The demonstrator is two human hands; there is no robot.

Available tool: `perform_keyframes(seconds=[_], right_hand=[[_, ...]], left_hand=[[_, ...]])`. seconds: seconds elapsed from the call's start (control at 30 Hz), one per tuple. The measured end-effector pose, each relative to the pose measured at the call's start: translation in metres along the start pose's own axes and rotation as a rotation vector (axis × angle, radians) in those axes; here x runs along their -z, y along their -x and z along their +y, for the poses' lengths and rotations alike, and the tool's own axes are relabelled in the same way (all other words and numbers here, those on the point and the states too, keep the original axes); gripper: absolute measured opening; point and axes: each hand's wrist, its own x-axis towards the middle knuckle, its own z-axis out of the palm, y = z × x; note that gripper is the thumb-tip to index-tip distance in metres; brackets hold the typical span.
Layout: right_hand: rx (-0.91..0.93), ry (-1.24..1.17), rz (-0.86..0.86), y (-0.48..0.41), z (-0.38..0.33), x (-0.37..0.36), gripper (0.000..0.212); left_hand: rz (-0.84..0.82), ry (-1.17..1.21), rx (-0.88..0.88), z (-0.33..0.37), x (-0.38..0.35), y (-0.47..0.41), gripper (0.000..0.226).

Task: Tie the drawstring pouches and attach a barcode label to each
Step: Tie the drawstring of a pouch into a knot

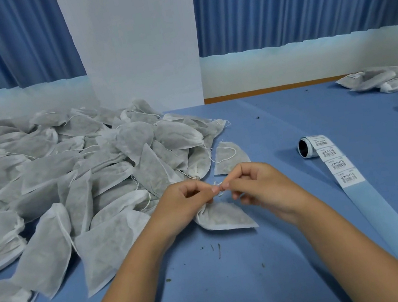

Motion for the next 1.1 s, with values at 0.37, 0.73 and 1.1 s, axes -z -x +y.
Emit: perform_keyframes(seconds=[0.37, 0.73, 1.1], right_hand=[[0.209, 0.326, -0.021, 0.002, 0.004, -0.002, 0.023], [0.286, 0.538, 0.009, -0.002, 0.014, 0.002, 0.019], [0.023, 0.388, -0.025, -0.004, 0.011, 0.001, 0.016]], left_hand=[[-0.059, -0.142, -0.064, 0.002, 0.004, 0.001, 0.012], [-0.043, -0.263, -0.119, -0.003, 0.004, -0.002, 0.013], [0.138, -0.348, -0.224, -0.002, -0.005, 0.001, 0.006]])
